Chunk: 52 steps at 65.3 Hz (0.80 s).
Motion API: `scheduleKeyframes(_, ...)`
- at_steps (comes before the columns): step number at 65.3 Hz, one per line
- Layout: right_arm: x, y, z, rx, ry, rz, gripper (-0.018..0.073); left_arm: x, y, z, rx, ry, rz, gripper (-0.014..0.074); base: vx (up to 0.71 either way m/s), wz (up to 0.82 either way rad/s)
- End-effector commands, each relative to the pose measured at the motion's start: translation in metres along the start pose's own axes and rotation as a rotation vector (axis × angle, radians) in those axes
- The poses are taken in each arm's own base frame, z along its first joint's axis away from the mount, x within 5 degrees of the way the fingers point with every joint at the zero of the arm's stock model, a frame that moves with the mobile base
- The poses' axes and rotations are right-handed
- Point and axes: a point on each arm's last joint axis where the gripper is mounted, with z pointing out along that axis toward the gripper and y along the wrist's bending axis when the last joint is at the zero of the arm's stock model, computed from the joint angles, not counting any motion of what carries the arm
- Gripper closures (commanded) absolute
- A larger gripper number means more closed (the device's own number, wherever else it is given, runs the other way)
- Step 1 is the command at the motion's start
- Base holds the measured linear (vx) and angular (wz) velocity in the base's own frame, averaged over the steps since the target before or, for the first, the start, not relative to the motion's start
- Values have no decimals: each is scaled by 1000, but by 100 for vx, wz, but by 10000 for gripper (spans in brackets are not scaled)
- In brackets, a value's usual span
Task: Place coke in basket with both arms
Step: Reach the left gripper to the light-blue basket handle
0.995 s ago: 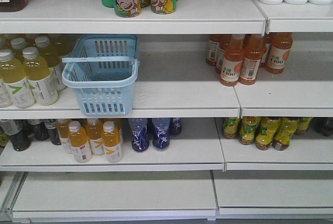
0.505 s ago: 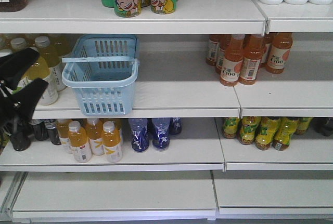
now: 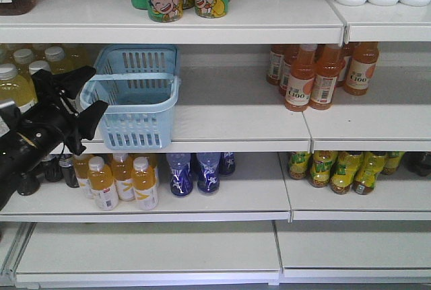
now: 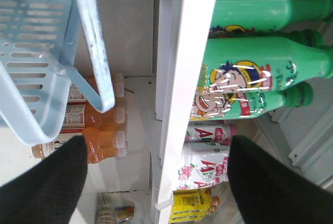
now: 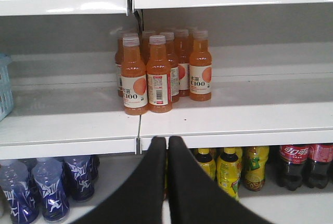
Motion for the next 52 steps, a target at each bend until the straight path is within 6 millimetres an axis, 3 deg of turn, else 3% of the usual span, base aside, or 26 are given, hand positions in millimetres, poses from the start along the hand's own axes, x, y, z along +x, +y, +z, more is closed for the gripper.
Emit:
scheduleKeyframes(1, -4, 1, -1, -10, -70, -10, 564, -7, -19, 17, 132, 11, -19, 73, 0, 0)
scheduleKeyframes(32, -4, 1, -1, -10, -70, -10, 564, -38, -6, 73, 94, -43, -23, 73, 0, 0)
scheduleKeyframes(52, -4, 1, -1, -10, -70, -10, 564, -46, -13, 91, 140, -38, -18, 101, 0, 0)
